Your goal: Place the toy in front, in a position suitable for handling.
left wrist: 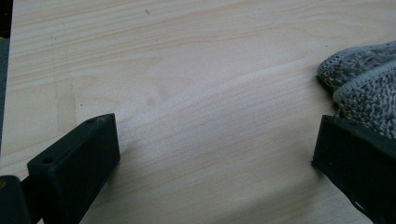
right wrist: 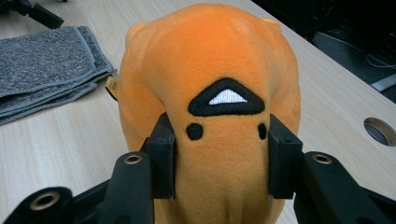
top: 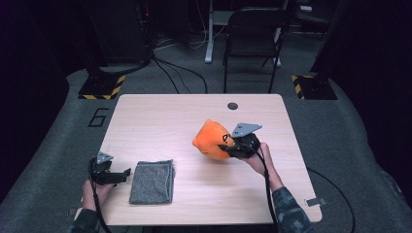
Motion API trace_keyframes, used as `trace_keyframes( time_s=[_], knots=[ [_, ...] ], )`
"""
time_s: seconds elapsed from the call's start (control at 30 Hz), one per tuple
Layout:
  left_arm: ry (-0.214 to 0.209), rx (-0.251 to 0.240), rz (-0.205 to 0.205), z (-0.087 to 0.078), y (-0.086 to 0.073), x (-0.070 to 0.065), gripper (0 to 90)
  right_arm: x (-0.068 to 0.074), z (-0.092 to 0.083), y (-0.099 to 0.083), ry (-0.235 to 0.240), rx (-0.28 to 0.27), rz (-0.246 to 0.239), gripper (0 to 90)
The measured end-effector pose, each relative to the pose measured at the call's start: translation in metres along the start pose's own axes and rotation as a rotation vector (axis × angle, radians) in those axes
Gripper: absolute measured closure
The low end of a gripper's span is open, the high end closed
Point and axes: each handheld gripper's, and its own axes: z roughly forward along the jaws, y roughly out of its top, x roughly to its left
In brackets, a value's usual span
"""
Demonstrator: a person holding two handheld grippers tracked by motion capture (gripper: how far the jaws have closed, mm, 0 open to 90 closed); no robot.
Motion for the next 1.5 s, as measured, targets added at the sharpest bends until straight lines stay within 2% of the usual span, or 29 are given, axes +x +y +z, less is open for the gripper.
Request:
trace_keyframes(
  time_s=[0.1, 0.27, 0.43, 0.5, 0.6, 0.63, 0.7, 0.77, 0.87, 0.93, 0.97, 1.0, 1.1, 1.27, 1.37, 1.5],
  knots=[
    [0.0, 0.0, 0.0, 0.0, 0.0, 0.0, 0.3, -0.001, 0.009, 0.0, 0.008, 0.007, 0.004, 54.1],
    [0.0, 0.0, 0.0, 0.0, 0.0, 0.0, 0.3, -0.003, 0.026, -0.003, 0.011, 0.049, -0.032, 53.6],
    [0.0, 0.0, 0.0, 0.0, 0.0, 0.0, 0.3, -0.009, 0.036, -0.006, 0.009, 0.057, -0.01, 52.6],
    [0.0, 0.0, 0.0, 0.0, 0.0, 0.0, 0.3, -0.011, 0.042, -0.008, 0.002, 0.066, -0.015, 51.7],
    [0.001, -0.001, -0.001, 0.0, 0.0, 0.0, 0.3, -0.011, 0.055, -0.013, 0.005, 0.123, -0.01, 49.8],
    [-0.001, 0.002, -0.001, 0.0, 0.0, 0.0, 0.3, -0.011, 0.059, -0.015, 0.003, 0.124, -0.032, 49.3],
    [0.0, -0.001, -0.001, 0.0, 0.0, 0.0, 0.3, -0.012, 0.059, -0.016, 0.006, 0.106, -0.019, 47.8],
    [0.0, -0.001, -0.001, 0.0, 0.0, 0.0, 0.3, -0.011, 0.058, -0.017, 0.001, 0.117, -0.01, 43.2],
    [0.0, -0.001, -0.001, 0.0, 0.0, 0.0, 0.3, -0.011, 0.056, -0.016, -0.007, 0.11, -0.006, 28.8],
    [0.0, 0.0, 0.0, 0.0, 0.0, 0.0, 0.3, -0.011, 0.053, -0.014, -0.008, 0.088, 0.015, 19.3],
    [0.0, 0.0, 0.0, 0.0, 0.0, 0.0, 0.3, -0.011, 0.053, -0.014, -0.008, 0.088, 0.015, 19.3],
    [0.0, 0.0, 0.0, 0.0, 0.0, 0.0, 0.3, -0.011, 0.047, -0.012, 0.001, 0.065, 0.02, 14.4],
    [0.001, 0.0, -0.001, 0.0, 0.0, 0.0, 0.3, -0.012, 0.032, -0.008, 0.001, 0.019, 0.049, 6.7],
    [0.0, 0.001, 0.0, 0.0, 0.0, 0.0, 0.2, -0.01, 0.001, -0.008, -0.012, 0.009, 0.072, 1.1],
    [-0.008, 0.005, 0.003, 0.0, 0.0, 0.0, 0.0, -0.008, -0.021, -0.015, -0.046, 0.013, 0.127, 0.8],
    [-0.017, 0.014, 0.015, -0.001, 0.001, 0.0, 0.0, -0.007, -0.047, -0.038, -0.097, 0.025, 0.188, 0.9]
  ],
)
